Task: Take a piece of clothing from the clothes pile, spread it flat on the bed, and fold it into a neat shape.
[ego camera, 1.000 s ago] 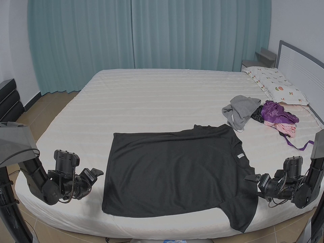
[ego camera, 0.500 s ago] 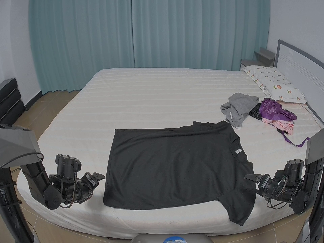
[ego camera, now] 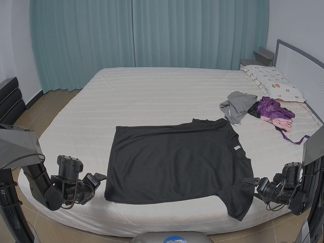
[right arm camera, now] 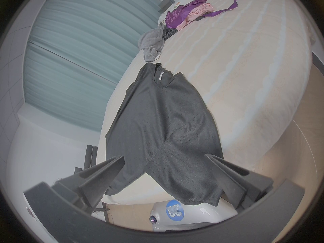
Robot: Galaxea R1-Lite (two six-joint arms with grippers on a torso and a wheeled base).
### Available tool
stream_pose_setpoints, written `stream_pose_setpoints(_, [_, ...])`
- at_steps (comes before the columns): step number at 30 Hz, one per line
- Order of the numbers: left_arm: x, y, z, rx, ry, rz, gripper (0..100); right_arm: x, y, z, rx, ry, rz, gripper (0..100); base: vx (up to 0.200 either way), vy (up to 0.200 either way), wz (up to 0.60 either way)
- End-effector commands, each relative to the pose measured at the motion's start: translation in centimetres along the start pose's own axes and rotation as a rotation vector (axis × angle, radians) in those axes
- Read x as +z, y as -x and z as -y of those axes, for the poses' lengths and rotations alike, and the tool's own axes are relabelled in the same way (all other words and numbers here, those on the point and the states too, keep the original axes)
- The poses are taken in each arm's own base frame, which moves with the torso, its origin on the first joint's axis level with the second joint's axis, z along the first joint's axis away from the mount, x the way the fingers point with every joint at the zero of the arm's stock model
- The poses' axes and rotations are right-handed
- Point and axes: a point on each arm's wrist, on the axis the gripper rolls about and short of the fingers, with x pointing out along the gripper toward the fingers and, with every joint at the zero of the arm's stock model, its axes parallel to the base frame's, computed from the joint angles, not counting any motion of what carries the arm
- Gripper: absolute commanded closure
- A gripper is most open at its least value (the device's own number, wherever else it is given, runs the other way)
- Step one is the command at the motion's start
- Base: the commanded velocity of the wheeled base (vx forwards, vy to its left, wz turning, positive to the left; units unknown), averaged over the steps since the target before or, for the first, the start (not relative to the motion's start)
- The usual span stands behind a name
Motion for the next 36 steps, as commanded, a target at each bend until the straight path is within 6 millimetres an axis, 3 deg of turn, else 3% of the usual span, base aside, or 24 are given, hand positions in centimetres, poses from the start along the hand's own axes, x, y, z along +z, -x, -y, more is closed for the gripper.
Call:
stream_pose_setpoints(1, [-0.4,0.0,0.3,-0.009,0.004,-0.01,0,-0.4,0.2,0.2,-0.01,-0.002,-0.016,0,0.0,-0.2,0.0])
stream_pose_setpoints(11, [-1.0,0.3,0.7,-0.019,-0.004,-0.012,0,-0.4,0.2,0.1,-0.009,-0.001,-0.016,0,0.0,-0.2,0.0])
stream_pose_setpoints(25, [-2.4,1.2,0.9,-0.015,-0.053,-0.02,0,-0.5,0.1,0.2,-0.014,-0.002,-0.02,0,0.0,0.0,0.0])
stream_pose_setpoints(36, [-3.4,0.4,-1.2,0.099,-0.134,-0.046,0,-0.6,0.0,0.4,-0.022,-0.004,-0.028,0,0.0,0.0,0.0])
